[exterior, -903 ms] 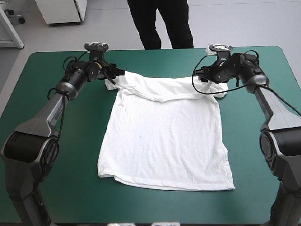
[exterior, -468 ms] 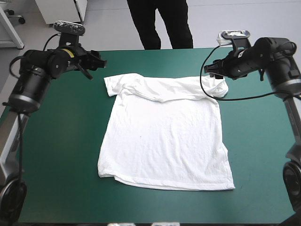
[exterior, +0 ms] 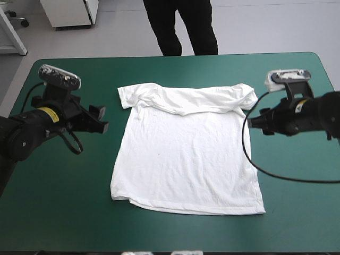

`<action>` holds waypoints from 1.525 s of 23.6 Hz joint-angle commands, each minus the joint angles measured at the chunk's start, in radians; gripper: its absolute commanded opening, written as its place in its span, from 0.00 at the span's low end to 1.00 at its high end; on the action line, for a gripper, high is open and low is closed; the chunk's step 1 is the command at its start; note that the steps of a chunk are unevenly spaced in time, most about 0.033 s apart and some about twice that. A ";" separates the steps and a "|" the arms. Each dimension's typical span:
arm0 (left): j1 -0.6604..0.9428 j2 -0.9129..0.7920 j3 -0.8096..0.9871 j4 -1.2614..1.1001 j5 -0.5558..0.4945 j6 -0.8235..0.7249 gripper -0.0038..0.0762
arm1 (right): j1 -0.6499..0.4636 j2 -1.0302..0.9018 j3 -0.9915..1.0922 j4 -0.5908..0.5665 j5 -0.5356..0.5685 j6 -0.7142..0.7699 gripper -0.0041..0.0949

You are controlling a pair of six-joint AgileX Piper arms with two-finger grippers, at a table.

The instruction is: Fold the cloth

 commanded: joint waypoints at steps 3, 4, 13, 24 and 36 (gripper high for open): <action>-0.016 -0.039 0.076 -0.007 0.176 -0.076 0.61 | 0.003 -0.177 0.196 0.001 -0.001 0.049 0.56; -0.016 -0.043 0.095 -0.014 0.185 -0.094 0.61 | 0.003 -0.204 0.232 0.006 -0.001 0.057 0.56; -0.020 -0.019 0.413 -0.197 0.136 -0.148 0.58 | 0.003 -0.322 0.376 -0.001 -0.016 0.131 0.56; -0.022 0.274 0.482 -0.186 -0.005 -0.146 0.57 | 0.003 -0.322 0.376 -0.001 -0.024 0.138 0.56; -0.093 0.357 0.565 -0.187 -0.090 -0.143 0.04 | 0.003 -0.283 0.376 0.034 0.001 0.112 0.52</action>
